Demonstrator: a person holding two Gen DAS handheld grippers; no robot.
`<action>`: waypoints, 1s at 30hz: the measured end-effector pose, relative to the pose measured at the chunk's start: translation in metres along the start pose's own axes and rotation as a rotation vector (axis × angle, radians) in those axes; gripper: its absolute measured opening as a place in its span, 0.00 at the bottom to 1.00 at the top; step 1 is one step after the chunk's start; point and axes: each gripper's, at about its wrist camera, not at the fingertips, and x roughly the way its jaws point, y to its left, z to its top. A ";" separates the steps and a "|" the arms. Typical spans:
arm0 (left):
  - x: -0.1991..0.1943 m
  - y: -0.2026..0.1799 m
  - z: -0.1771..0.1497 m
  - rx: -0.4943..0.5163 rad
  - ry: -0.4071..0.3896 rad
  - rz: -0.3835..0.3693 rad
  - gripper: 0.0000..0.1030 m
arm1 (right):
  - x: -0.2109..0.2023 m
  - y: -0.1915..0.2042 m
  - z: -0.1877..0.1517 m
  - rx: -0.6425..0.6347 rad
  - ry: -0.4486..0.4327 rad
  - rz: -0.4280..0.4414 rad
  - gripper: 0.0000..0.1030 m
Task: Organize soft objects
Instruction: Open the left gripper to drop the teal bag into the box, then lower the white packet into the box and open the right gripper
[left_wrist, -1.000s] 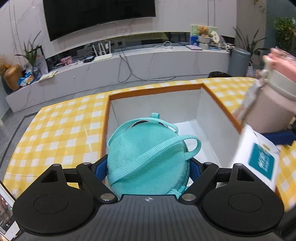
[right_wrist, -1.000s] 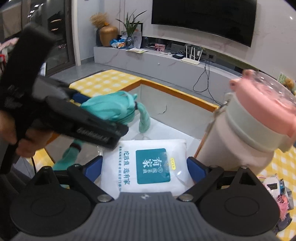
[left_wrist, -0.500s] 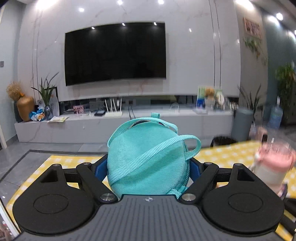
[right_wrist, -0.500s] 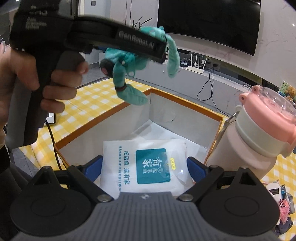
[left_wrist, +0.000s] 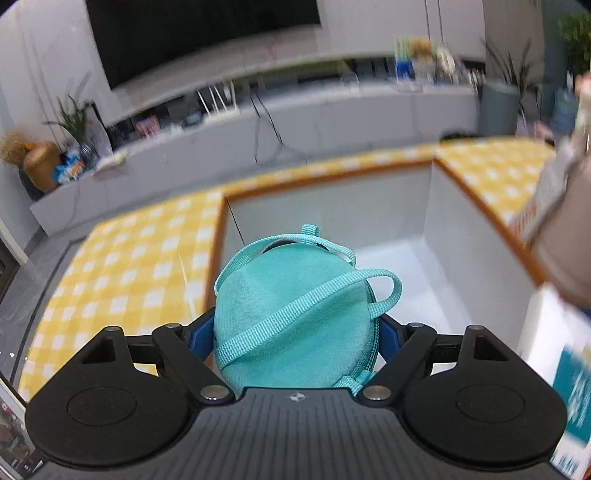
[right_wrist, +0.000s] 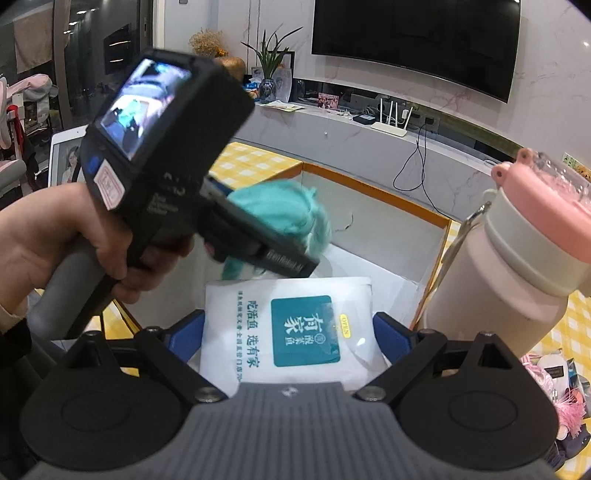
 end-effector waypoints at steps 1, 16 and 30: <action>0.002 0.000 -0.003 0.009 0.020 -0.006 0.94 | 0.001 -0.001 0.000 0.000 0.002 -0.003 0.90; -0.007 0.003 -0.012 0.030 0.015 -0.060 1.00 | 0.007 -0.003 -0.003 -0.026 0.012 0.036 0.91; -0.033 0.037 -0.010 -0.208 -0.091 -0.269 1.00 | 0.000 -0.019 0.002 0.063 -0.032 0.082 0.90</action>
